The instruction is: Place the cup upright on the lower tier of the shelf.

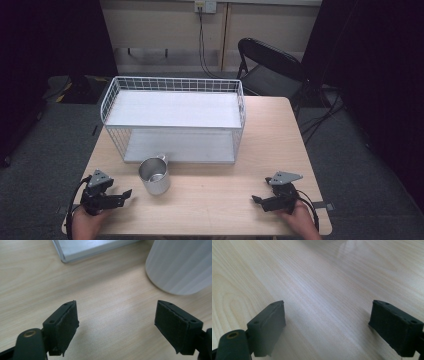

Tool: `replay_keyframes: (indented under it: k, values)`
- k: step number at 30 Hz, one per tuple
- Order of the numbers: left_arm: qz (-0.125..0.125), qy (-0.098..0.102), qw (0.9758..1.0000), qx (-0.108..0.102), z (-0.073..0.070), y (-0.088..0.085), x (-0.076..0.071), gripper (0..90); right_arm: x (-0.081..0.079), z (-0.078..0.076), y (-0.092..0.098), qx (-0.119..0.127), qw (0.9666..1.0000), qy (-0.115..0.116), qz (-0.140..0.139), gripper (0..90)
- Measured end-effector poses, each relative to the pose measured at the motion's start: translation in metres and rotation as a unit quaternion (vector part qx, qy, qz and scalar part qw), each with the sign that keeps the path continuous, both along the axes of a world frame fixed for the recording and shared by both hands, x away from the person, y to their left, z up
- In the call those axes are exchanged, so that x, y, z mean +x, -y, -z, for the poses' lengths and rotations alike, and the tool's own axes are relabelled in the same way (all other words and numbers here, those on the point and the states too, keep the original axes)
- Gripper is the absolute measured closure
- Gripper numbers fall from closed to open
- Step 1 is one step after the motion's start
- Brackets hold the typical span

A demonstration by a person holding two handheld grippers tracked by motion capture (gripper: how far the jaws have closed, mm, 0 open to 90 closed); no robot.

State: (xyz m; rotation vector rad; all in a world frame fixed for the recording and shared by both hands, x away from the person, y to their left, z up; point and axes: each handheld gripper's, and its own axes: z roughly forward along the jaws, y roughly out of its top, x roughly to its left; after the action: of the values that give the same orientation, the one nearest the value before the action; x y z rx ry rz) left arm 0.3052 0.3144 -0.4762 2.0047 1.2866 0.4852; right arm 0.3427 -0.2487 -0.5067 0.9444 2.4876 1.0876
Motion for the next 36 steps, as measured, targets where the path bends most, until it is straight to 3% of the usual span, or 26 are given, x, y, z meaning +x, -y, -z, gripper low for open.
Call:
replay_keyframes:
  k: [7, 17, 29, 36]
  values:
    - [-0.010, 0.035, 0.9990, -0.024, -0.030, 0.004, -0.003, 20.5, 0.000, 0.000, 0.000, 0.001, 1.0000, 0.001, 0.000, 12.1]
    - [-0.001, 0.057, 0.9980, -0.026, -0.048, 0.018, 0.000, 23.0, 0.000, 0.000, 0.000, 0.001, 1.0000, 0.001, 0.001, 12.1]
    - [-0.009, 0.069, 0.9965, -0.046, -0.060, 0.028, 0.011, 26.2, 0.000, 0.000, 0.000, 0.001, 1.0000, 0.001, 0.001, 12.1]
    - [-0.003, 0.073, 0.9965, -0.041, -0.061, 0.035, 0.018, 27.6, 0.000, 0.000, 0.000, 0.001, 1.0000, 0.001, 0.000, 12.1]
